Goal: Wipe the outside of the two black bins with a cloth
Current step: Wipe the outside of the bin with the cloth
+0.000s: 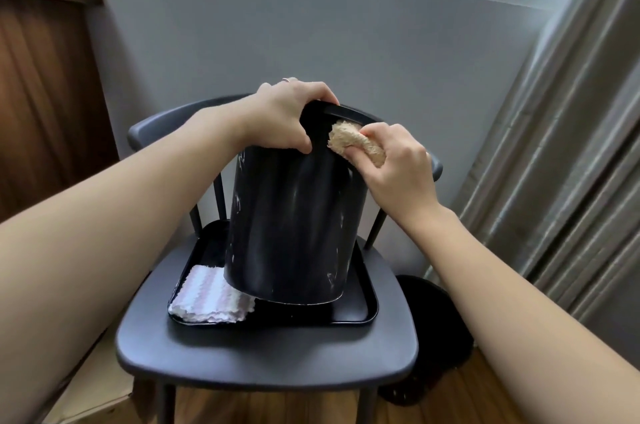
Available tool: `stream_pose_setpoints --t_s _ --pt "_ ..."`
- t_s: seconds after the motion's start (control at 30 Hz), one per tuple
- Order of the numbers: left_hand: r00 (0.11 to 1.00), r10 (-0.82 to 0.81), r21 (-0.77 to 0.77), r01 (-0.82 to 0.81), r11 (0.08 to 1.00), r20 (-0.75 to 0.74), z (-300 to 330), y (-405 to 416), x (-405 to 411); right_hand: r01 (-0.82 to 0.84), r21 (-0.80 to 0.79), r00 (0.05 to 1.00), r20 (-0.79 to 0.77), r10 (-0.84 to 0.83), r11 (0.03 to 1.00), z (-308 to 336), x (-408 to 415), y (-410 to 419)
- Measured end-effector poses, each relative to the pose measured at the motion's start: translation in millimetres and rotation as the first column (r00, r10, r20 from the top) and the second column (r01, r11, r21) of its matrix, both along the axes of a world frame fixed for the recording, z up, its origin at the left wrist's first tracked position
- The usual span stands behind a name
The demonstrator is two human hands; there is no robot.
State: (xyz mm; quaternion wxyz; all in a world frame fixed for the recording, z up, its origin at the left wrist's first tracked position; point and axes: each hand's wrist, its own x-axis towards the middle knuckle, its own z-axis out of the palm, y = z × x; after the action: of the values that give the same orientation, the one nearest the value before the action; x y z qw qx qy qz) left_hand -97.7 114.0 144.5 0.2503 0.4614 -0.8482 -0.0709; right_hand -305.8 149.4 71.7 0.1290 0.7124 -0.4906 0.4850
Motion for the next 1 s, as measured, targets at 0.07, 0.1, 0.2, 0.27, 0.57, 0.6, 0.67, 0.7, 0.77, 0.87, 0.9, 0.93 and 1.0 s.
stream_pose_setpoints --t_s 0.07,0.1,0.2,0.27,0.57,0.6,0.67,0.7,0.77,0.87,0.9,0.93,1.0 --pt "0.996 0.015 -0.078 -0.009 0.997 0.083 -1.1 3.9 -7.4 -0.031 0.026 0.999 0.01 0.031 0.999 -5.0 1.1 3.3" --pt "0.993 0.014 -0.093 -0.004 0.996 0.116 -1.5 4.5 -8.7 -0.056 0.044 0.998 0.016 0.055 0.997 -7.9 0.5 5.4" --pt "0.99 0.003 -0.092 0.01 0.996 0.141 -0.6 4.4 -5.6 -0.075 0.096 0.997 0.009 0.075 0.993 -16.5 -1.6 11.1" --pt "0.994 -0.027 -0.079 0.036 0.996 0.103 0.1 5.1 -3.2 -0.056 0.102 0.998 0.018 0.055 0.993 -19.3 -1.6 12.5" --pt "0.994 -0.085 0.043 0.088 0.995 -0.07 0.8 4.4 1.5 -0.011 0.037 0.999 0.049 0.01 0.999 1.2 9.6 0.5" --pt "0.995 -0.079 0.04 0.082 0.996 -0.067 0.2 3.8 1.8 -0.017 0.019 1.0 0.025 0.016 1.0 1.2 9.3 1.2" --pt "0.996 -0.062 0.047 0.065 0.997 -0.065 -0.5 3.0 2.3 -0.033 -0.021 0.999 -0.02 0.033 0.999 -2.1 6.4 4.6" --pt "0.996 -0.059 0.052 0.062 0.997 -0.066 -0.6 2.6 2.5 -0.055 -0.041 0.997 -0.052 0.053 0.998 -5.6 3.8 7.0" --pt "0.996 -0.059 0.061 0.062 0.996 -0.061 -0.4 3.0 2.3 -0.125 -0.077 0.982 -0.15 0.113 0.989 -14.6 -3.5 12.4" --pt "0.997 -0.05 0.062 0.054 0.997 -0.067 -0.2 5.3 1.4 -0.202 -0.081 0.937 -0.305 0.168 0.976 -18.6 -14.7 15.8" --pt "0.996 -0.051 0.062 0.055 0.997 -0.071 -0.4 6.1 1.0 -0.197 -0.085 0.934 -0.321 0.16 0.977 -15.6 -16.6 14.2" --pt "0.996 -0.055 0.061 0.059 0.996 -0.072 -0.5 6.2 0.9 -0.177 -0.099 0.941 -0.308 0.139 0.979 -11.2 -16.9 11.5" --pt "0.996 -0.053 0.07 0.059 0.996 -0.074 -0.2 4.9 0.9 -0.102 -0.127 0.972 -0.224 0.072 0.987 -1.2 -14.3 4.7"
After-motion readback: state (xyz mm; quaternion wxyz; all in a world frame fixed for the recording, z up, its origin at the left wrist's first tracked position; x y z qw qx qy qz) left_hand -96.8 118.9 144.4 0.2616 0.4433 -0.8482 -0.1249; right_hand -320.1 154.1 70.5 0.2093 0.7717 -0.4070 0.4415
